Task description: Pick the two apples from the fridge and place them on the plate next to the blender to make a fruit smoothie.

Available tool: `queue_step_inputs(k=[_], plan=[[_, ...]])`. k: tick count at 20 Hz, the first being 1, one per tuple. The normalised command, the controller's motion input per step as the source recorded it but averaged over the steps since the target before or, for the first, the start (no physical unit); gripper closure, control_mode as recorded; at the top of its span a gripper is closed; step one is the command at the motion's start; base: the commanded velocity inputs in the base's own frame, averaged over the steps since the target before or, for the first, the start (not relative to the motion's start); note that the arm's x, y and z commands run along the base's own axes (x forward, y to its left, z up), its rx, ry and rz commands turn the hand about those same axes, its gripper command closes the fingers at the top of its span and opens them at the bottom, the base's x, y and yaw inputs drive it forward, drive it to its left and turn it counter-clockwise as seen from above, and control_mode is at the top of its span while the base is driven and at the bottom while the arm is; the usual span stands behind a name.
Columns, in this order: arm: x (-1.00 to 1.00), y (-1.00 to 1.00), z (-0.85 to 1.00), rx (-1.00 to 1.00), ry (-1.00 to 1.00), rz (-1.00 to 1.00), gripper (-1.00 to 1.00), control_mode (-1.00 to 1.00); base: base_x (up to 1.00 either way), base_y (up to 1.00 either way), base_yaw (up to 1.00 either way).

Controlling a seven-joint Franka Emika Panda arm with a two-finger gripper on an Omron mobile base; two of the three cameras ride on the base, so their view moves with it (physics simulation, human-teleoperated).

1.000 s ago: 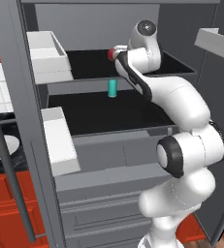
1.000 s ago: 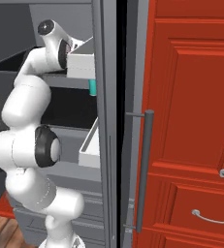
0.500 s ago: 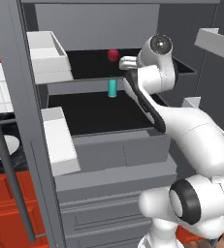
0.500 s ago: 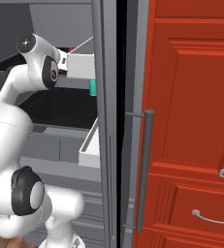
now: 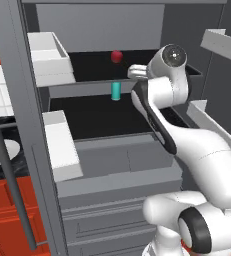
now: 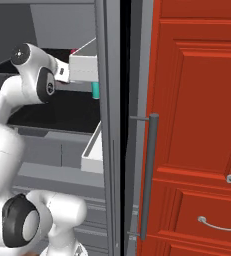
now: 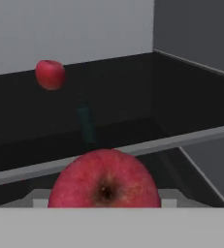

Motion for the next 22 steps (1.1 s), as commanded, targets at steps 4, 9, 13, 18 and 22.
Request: queue_step_inputs(k=[4, 9, 13, 18, 22], plan=[[-0.70, -0.08, 0.06, 0.06, 0.05, 0.00, 1.00, -1.00, 0.00, 0.00, 0.00], [-0.94, -0.03, -0.01, 0.04, 0.01, 0.00, 1.00, -1.00, 0.00, 0.00, 0.00], [-0.43, 0.00, -0.22, -0.04, 0.09, 0.00, 1.00, -1.00, 0.00, 0.00, 0.00], [-0.01, 0.00, -0.11, -0.01, 0.04, 0.00, 1.00, -1.00, 0.00, 0.00, 0.00], [-0.57, -0.03, -0.05, 0.00, -0.04, 0.00, 1.00, -1.00, 0.00, 0.00, 0.00]])
